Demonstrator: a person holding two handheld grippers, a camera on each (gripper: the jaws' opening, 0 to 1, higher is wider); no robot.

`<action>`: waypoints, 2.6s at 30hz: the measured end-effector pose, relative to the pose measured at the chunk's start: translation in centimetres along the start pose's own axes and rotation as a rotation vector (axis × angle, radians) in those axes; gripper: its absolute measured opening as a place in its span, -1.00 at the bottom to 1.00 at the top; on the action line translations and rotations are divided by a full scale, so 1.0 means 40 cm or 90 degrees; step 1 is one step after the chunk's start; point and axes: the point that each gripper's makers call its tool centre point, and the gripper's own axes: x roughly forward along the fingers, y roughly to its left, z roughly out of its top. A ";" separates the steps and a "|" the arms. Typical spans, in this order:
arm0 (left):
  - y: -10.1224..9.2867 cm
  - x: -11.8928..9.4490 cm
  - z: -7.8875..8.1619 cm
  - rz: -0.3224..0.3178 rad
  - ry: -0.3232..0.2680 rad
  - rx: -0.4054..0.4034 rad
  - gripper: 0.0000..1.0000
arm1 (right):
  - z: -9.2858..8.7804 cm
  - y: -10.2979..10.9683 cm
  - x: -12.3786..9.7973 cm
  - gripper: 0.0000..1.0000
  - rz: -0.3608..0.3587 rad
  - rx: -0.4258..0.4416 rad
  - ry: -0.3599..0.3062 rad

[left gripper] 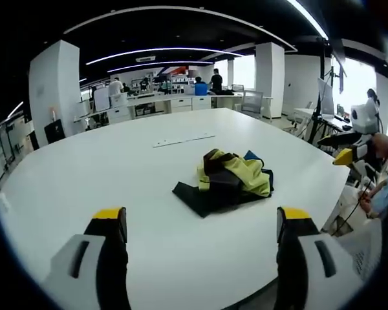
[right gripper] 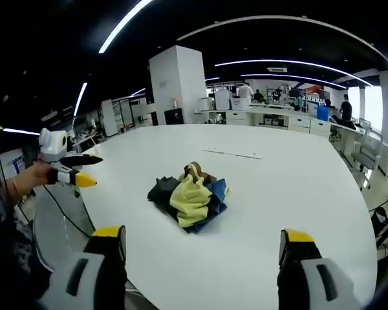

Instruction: Fold the garment on the visible template until the final outline fits inside the template.

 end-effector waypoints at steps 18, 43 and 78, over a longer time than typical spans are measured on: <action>0.016 -0.001 0.017 0.003 -0.008 -0.007 0.82 | 0.024 -0.008 0.018 0.95 0.008 0.003 -0.009; 0.023 0.107 0.034 -0.072 -0.048 -0.034 0.21 | 0.039 -0.036 0.105 0.21 0.031 0.043 -0.019; -0.055 0.363 0.003 -0.171 -0.007 -0.060 -0.27 | 0.019 -0.073 0.363 -0.66 0.079 -0.059 0.032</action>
